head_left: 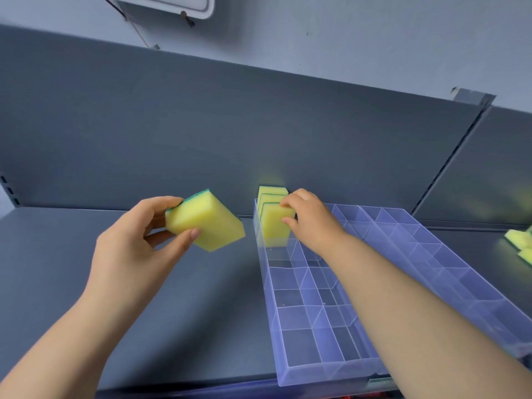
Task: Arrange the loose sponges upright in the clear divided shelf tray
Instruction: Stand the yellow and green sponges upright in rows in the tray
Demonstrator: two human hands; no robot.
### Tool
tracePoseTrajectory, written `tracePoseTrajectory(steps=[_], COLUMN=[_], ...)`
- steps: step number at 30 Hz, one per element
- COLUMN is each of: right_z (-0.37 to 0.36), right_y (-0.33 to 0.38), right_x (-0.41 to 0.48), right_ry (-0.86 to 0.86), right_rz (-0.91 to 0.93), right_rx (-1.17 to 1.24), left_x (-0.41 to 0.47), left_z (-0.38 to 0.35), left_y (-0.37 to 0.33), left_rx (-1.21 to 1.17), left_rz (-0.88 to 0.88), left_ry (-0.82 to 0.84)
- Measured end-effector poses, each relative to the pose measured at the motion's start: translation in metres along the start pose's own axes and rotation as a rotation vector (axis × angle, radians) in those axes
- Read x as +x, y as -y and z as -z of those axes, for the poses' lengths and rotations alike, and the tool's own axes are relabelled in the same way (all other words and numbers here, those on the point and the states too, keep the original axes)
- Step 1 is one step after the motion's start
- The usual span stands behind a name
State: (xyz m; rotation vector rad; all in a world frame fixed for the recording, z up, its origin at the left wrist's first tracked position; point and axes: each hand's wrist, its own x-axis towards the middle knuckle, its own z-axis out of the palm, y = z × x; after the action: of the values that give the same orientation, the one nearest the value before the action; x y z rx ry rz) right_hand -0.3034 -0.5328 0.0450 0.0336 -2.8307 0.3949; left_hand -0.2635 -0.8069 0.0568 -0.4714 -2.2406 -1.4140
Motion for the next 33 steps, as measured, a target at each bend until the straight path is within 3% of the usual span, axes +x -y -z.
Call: tracePoseTrajectory(steps=[7, 16, 33], right_z=[0.009, 0.02, 0.02], right_y=[-0.01, -0.023, -0.021], right_x=[-0.006, 0.001, -0.005], right_ry=[0.04, 0.15, 0.177], right_rz=[-0.009, -0.21, -0.217], right_rx=[0.142, 0.443, 0.375], left_x=[0.028, 0.053, 0.051], left_z=[-0.033, -0.082, -0.104], left_y=[-0.023, -0.027, -0.03], left_rx=[-0.038, 0.005, 0.361], left_rz=[-0.066, -0.109, -0.282], left_ry=[0.088, 0.235, 0.414])
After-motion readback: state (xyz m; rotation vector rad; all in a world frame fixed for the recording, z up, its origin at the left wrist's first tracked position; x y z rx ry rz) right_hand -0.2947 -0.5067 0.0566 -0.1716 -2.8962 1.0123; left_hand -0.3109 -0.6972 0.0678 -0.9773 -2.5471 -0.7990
